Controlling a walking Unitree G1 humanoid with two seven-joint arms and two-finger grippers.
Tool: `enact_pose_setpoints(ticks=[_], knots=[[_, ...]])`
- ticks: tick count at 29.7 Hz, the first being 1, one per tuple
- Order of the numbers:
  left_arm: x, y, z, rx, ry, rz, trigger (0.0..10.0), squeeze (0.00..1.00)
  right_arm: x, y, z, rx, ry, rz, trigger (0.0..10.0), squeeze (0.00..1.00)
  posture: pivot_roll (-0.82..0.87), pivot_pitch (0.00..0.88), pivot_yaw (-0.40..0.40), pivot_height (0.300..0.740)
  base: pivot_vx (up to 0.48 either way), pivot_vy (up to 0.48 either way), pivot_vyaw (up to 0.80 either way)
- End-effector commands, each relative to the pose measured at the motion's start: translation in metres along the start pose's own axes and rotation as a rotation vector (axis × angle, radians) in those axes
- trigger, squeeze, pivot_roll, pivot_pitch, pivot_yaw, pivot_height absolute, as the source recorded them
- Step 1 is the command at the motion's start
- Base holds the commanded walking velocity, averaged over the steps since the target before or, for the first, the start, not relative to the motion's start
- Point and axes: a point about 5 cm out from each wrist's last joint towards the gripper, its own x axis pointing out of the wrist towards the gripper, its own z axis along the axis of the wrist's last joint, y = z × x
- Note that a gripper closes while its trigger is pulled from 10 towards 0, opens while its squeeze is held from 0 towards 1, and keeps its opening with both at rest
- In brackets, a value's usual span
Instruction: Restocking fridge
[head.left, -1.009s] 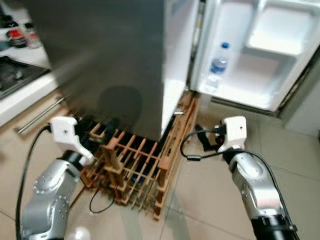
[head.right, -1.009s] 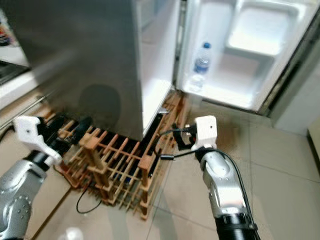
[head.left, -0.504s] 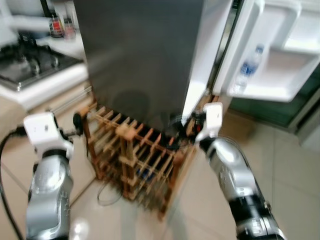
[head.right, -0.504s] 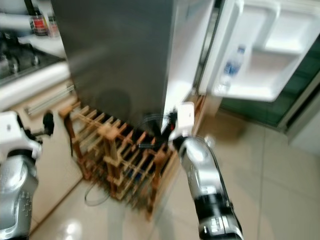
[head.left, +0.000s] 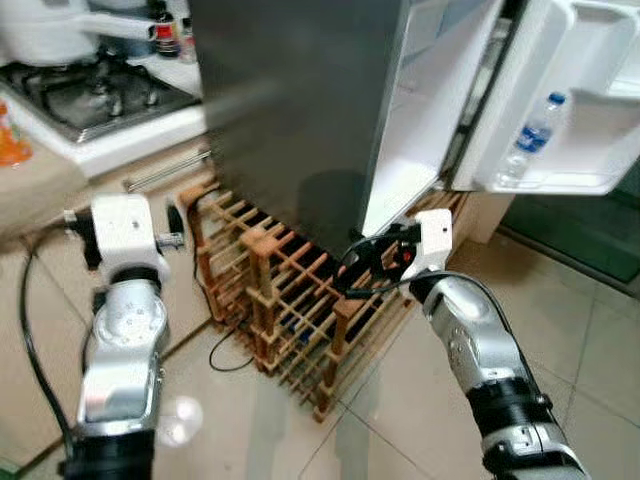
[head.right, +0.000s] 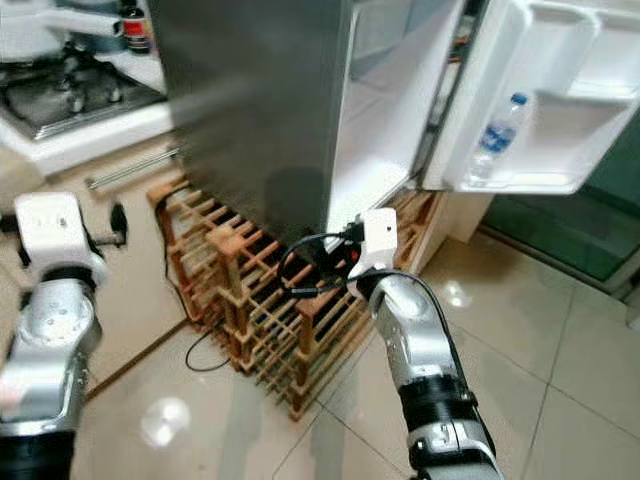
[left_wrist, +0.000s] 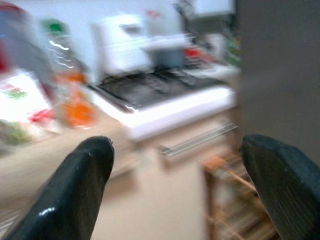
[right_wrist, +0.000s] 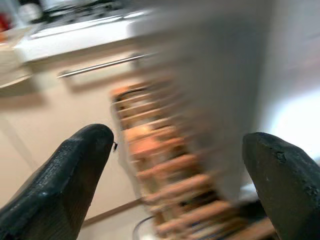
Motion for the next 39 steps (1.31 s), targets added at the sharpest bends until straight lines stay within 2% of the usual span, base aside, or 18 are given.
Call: enact_pose_setpoints(ticks=[1, 3, 4, 5, 6, 8, 10, 17, 22, 23, 24, 25, 26, 27, 30, 32, 36, 39], knots=[[-0.001, -0.002, -0.001, -0.064, 0.009, -0.015, 10.0, 0.00, 0.005, 0.007, 0.007, -0.024, -0.024, 0.037, 10.0, 0.00, 0.02, 0.000, -0.063, 0.740, 0.000, 0.000, 0.41], [-0.007, -0.008, -0.010, -0.146, 0.060, -0.054, 10.0, 0.00, 0.005, 0.008, 0.007, -0.029, -0.028, 0.042, 10.0, 0.00, 0.01, 0.000, -0.065, 0.740, 0.000, 0.000, 0.42], [-0.019, -0.023, -0.021, -0.246, 0.107, -0.145, 10.0, 0.00, 0.004, 0.006, 0.007, -0.029, -0.029, 0.039, 10.0, 0.00, 0.01, 0.000, -0.072, 0.740, 0.000, 0.000, 0.41], [-0.019, -0.023, -0.021, -0.246, 0.107, -0.145, 10.0, 0.00, 0.004, 0.006, 0.007, -0.029, -0.029, 0.039, 10.0, 0.00, 0.01, 0.000, -0.072, 0.740, 0.000, 0.000, 0.41], [-0.029, -0.034, -0.028, -0.291, 0.138, -0.205, 10.0, 0.00, 0.004, 0.005, 0.008, -0.032, -0.031, 0.037, 10.0, 0.00, 0.01, 0.000, -0.081, 0.740, 0.000, 0.000, 0.41], [-0.038, -0.042, -0.036, -0.322, 0.185, -0.241, 10.0, 0.00, 0.003, 0.004, 0.007, -0.036, -0.029, 0.036, 10.0, 0.00, 0.01, 0.000, -0.084, 0.740, 0.000, 0.000, 0.41], [-0.043, -0.053, -0.041, -0.367, 0.240, -0.256, 10.0, 0.00, -0.001, -0.004, 0.002, -0.048, -0.011, -0.001, 10.0, 0.00, 0.01, 0.000, -0.083, 0.740, 0.000, 0.000, 0.41], [-0.037, -0.051, -0.031, -0.377, 0.210, -0.257, 10.0, 0.00, -0.004, 0.002, -0.003, -0.052, -0.018, 0.000, 10.0, 0.00, -0.01, 0.000, -0.052, 0.740, 0.000, 0.000, 0.41], [-0.036, -0.050, -0.031, -0.375, 0.209, -0.258, 10.0, 0.00, -0.006, 0.004, -0.005, -0.048, -0.028, -0.004, 10.0, 0.00, -0.03, 0.000, -0.026, 0.740, 0.000, 0.000, 0.08], [-0.031, -0.039, -0.036, -0.243, 0.189, -0.173, 10.0, 0.00, -0.009, 0.001, -0.007, -0.052, -0.035, -0.051, 10.0, 0.00, -0.04, 0.000, -0.013, 0.740, 0.000, 0.000, 0.00], [-0.031, -0.039, -0.036, -0.243, 0.189, -0.173, 10.0, 0.00, -0.009, 0.001, -0.007, -0.052, -0.035, -0.051, 10.0, 0.00, -0.04, 0.000, -0.013, 0.740, 0.000, 0.000, 0.00], [-0.028, -0.030, -0.038, -0.160, 0.175, -0.122, 10.0, 0.00, -0.011, -0.004, -0.008, -0.061, -0.033, -0.103, 10.0, 0.00, -0.05, 0.000, -0.011, 0.740, 0.000, 0.000, 0.00], [-0.024, -0.019, -0.036, -0.054, 0.125, -0.101, 10.0, 0.00, -0.017, -0.016, -0.009, -0.089, -0.027, -0.216, 10.0, 0.00, -0.05, 0.000, -0.004, 0.740, 0.000, 0.000, 0.00], [-0.022, -0.017, -0.035, -0.028, 0.106, -0.120, 10.0, 0.00, -0.019, -0.021, -0.010, -0.103, -0.028, -0.252, 10.0, 0.00, -0.05, 0.000, -0.002, 0.740, 0.000, 0.000, 0.00], [-0.022, -0.018, -0.033, -0.029, 0.094, -0.155, 10.0, 0.00, -0.023, -0.026, -0.010, -0.118, -0.030, -0.279, 10.0, 0.00, -0.05, 0.000, 0.004, 0.740, 0.000, 0.000, 0.00], [-0.024, -0.024, -0.034, -0.047, 0.117, -0.193, 10.0, 0.00, -0.026, -0.025, -0.007, -0.141, -0.054, -0.247, 10.0, 0.00, -0.05, 0.000, 0.011, 0.740, 0.000, 0.000, 0.58], [-0.030, -0.030, -0.040, -0.094, 0.164, -0.214, 10.0, 0.00, -0.022, -0.022, -0.005, -0.136, -0.054, -0.239, 10.0, 0.00, -0.05, 0.000, 0.012, 0.740, 0.000, 0.000, 0.55], [-0.034, -0.028, -0.047, -0.134, 0.203, -0.193, 10.0, 0.00, -0.017, -0.019, -0.004, -0.120, -0.061, -0.232, 10.0, 0.00, -0.04, 0.000, 0.003, 0.740, 0.000, 0.000, 0.54]])
